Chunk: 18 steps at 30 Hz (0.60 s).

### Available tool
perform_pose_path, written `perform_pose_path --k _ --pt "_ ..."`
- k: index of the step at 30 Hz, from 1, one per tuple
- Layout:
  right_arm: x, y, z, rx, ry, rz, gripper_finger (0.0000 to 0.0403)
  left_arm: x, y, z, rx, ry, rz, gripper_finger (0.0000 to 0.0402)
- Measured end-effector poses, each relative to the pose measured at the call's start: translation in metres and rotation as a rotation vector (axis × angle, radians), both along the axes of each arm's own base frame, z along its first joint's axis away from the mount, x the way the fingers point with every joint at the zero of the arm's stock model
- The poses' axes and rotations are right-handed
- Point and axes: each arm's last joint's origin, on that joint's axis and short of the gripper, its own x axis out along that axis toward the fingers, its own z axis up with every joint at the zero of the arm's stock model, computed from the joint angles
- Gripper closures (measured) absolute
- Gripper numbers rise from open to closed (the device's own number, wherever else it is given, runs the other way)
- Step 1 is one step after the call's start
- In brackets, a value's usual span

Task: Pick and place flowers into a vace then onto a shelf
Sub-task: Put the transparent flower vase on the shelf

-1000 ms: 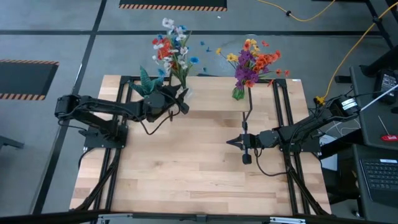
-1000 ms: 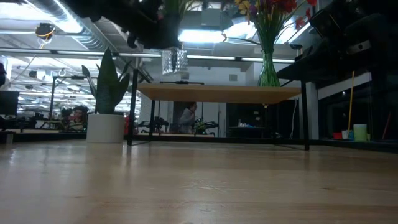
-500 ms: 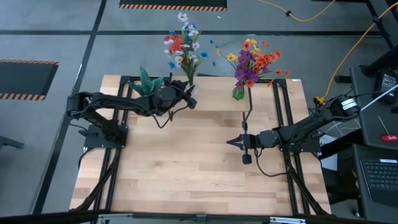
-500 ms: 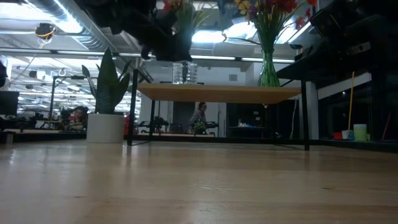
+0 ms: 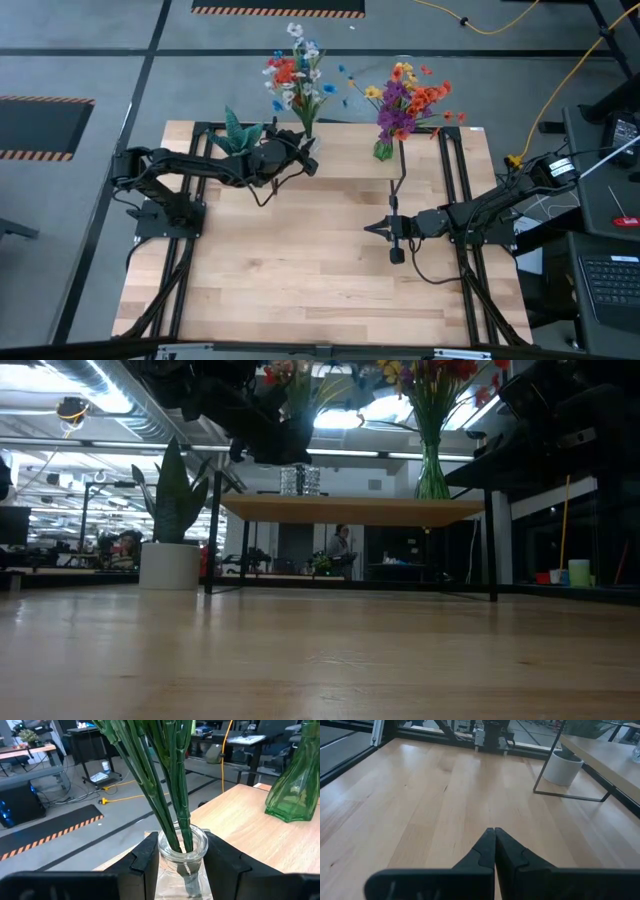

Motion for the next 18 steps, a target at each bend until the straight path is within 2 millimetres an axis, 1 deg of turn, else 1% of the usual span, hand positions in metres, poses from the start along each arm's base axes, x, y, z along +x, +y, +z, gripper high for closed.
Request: perform_pose_path --k 3,8,10,18 --pt "0.0000 0.0000 0.0000 0.000 0.000 0.000 0.0400 -0.0001 0.0001 -0.0001 -0.004 -0.003 0.001 0.0281" --pt "0.0000 0.0000 0.0000 0.000 0.000 0.000 0.0400 -0.0002 0.0002 -0.0004 -0.003 0.000 0.006 0.0240" --pt "0.0000 0.0000 0.0000 0.000 0.000 0.000 0.0400 -0.0001 0.0002 -0.0005 -0.003 0.001 0.004 0.0231" --pt "0.0000 0.0001 -0.0001 -0.001 0.001 0.000 0.0400 0.0004 -0.0010 0.0002 -0.008 -0.005 -0.023 0.0224"
